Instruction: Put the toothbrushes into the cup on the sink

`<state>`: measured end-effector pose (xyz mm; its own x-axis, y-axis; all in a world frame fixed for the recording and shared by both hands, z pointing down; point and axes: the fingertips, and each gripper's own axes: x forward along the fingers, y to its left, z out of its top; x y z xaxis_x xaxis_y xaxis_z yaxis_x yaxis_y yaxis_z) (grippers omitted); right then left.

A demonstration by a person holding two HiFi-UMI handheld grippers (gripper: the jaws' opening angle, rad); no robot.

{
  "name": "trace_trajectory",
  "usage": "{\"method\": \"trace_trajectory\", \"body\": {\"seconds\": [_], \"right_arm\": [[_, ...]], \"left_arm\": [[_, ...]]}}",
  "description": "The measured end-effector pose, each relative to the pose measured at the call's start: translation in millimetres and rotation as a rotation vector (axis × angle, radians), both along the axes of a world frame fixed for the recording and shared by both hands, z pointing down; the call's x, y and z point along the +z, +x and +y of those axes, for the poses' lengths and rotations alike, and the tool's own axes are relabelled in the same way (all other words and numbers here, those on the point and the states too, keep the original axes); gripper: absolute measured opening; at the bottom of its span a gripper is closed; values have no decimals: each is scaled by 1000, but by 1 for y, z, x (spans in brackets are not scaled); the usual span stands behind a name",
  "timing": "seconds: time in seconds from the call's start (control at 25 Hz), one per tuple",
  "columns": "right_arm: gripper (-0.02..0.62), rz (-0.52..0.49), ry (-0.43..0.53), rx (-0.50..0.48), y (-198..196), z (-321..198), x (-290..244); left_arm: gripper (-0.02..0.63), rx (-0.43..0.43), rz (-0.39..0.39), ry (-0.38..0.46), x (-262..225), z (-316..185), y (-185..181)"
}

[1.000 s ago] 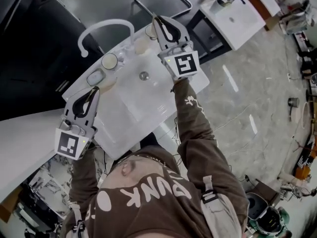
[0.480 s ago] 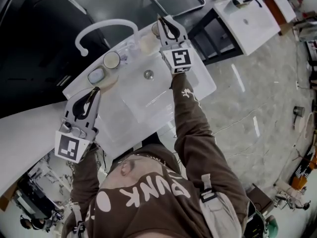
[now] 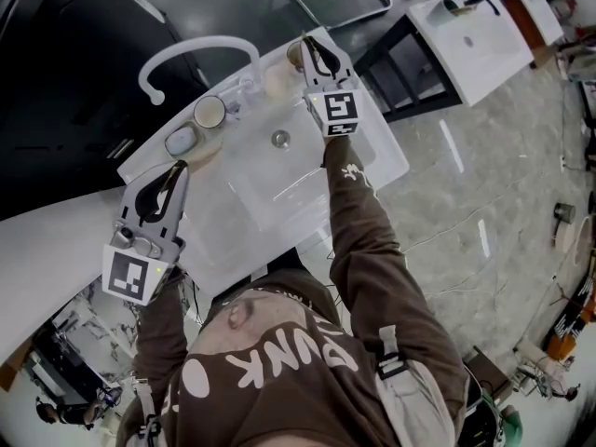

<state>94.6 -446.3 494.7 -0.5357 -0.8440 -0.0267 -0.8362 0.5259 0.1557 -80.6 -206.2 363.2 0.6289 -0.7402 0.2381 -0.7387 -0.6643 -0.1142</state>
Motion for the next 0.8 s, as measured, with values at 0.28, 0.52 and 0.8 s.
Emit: {"method": "trace_trajectory", "body": {"seconds": [0.28,0.52,0.8], "right_arm": [[56,11,3,-34,-2,3,-1],[217,-13,37,-78,-9,16,-16],[267,-81,187,-144,-16,69,-82]], "left_arm": [[6,11,-1,40,-17,-3,7],[6,16,-11,62,-25,-5,5],[6,31,-34,97,-29,-17,6]]}}
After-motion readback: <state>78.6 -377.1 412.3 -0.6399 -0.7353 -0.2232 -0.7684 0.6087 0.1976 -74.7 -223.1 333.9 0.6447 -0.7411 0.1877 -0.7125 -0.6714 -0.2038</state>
